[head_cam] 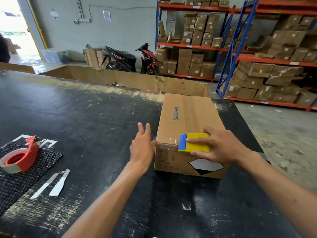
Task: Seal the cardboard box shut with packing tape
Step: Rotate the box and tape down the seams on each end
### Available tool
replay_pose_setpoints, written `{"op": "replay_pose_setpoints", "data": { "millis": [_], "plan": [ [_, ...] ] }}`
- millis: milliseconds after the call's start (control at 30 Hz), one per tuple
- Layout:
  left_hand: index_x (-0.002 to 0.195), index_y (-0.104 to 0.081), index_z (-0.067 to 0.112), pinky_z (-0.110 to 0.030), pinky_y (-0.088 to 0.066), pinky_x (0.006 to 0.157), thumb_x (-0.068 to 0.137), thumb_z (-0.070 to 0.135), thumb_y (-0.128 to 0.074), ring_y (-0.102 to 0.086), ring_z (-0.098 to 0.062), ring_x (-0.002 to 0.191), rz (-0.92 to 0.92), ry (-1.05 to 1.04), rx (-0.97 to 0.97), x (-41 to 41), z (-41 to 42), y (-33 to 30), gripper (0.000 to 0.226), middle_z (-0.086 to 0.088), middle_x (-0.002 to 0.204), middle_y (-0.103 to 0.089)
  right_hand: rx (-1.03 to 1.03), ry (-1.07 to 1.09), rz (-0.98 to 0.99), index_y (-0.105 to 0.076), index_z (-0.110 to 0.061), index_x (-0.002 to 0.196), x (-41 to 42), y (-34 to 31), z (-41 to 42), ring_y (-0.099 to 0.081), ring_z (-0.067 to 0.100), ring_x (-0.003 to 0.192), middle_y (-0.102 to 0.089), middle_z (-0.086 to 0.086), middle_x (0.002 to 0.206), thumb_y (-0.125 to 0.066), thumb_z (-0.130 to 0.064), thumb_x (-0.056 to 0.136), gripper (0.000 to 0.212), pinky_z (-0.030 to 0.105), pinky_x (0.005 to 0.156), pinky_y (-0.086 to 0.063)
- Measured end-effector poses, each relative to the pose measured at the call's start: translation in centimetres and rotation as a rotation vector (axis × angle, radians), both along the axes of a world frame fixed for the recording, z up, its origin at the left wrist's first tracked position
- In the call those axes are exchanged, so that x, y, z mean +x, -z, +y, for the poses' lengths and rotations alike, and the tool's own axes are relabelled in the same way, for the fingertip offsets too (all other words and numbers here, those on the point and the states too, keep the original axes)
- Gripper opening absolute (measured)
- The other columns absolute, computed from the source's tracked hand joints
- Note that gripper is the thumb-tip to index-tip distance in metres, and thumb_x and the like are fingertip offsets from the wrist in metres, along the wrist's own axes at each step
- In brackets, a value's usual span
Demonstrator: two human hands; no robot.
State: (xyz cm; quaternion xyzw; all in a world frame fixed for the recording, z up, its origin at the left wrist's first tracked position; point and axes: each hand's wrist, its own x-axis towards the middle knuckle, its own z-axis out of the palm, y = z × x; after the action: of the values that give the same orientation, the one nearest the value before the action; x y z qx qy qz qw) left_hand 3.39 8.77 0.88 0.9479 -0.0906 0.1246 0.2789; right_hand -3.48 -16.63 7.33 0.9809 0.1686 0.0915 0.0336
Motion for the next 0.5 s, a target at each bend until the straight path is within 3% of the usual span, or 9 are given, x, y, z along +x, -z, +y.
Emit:
{"op": "replay_pose_setpoints", "data": {
  "millis": [67,133,233,300,433,500],
  "plan": [
    [0.156,-0.021,0.019,-0.055,-0.041,0.104,0.093,0.033,-0.066,-0.035,-0.034,0.142,-0.001,0.01,0.073,0.7,0.8,-0.5,0.078,-0.009,0.164,-0.016,-0.006,-0.007,0.005,-0.058,-0.056,0.132,0.0,-0.1,0.1,-0.041,0.009,0.066,-0.042,-0.01,0.09,-0.039,-0.081,0.082,0.059,0.017,0.051,-0.021],
    [0.156,-0.021,0.017,-0.053,-0.036,0.11,0.094,0.025,-0.065,-0.023,-0.03,0.149,-0.116,0.099,0.139,1.1,1.2,-0.4,0.076,-0.01,0.164,-0.018,-0.019,-0.007,0.009,-0.058,-0.055,0.131,0.0,-0.2,0.2,-0.041,0.01,0.066,-0.04,-0.01,0.09,-0.043,-0.08,0.083,0.057,0.016,0.051,-0.019],
    [0.147,-0.042,0.004,-0.048,-0.033,0.116,0.09,0.01,-0.066,-0.033,-0.032,0.145,-0.505,0.445,0.259,1.4,0.4,0.7,0.063,-0.017,0.154,-0.038,-0.033,0.001,0.016,-0.056,-0.057,0.133,0.1,-0.4,0.2,-0.042,0.01,0.068,-0.04,-0.01,0.092,-0.049,-0.078,0.084,0.054,0.014,0.053,-0.018],
    [0.147,-0.042,0.003,-0.043,-0.028,0.119,0.096,0.017,-0.059,-0.034,-0.028,0.145,-0.625,0.621,0.34,2.1,-0.5,1.8,0.055,-0.016,0.154,-0.039,-0.042,0.001,0.019,-0.055,-0.057,0.133,0.2,-0.4,0.3,-0.044,0.011,0.069,-0.04,-0.009,0.092,-0.048,-0.079,0.084,0.055,0.014,0.053,-0.019],
    [0.154,-0.027,0.006,-0.038,-0.017,0.123,0.106,0.036,-0.032,-0.019,-0.022,0.15,-0.439,0.675,0.348,4.0,-1.3,3.5,0.056,-0.011,0.162,-0.022,-0.04,0.001,0.025,-0.055,-0.056,0.134,0.3,-0.5,0.3,-0.044,0.01,0.07,-0.041,-0.009,0.092,-0.047,-0.079,0.083,0.056,0.013,0.053,-0.019],
    [0.153,-0.032,0.008,-0.036,-0.02,0.122,0.107,0.042,-0.027,-0.028,-0.022,0.147,-0.376,0.664,0.313,4.5,-1.3,4.4,0.058,-0.01,0.16,-0.028,-0.044,-0.003,0.034,-0.054,-0.056,0.134,0.3,-0.5,0.4,-0.045,0.01,0.071,-0.043,-0.008,0.093,-0.048,-0.078,0.084,0.055,0.013,0.054,-0.019]
  ]
}}
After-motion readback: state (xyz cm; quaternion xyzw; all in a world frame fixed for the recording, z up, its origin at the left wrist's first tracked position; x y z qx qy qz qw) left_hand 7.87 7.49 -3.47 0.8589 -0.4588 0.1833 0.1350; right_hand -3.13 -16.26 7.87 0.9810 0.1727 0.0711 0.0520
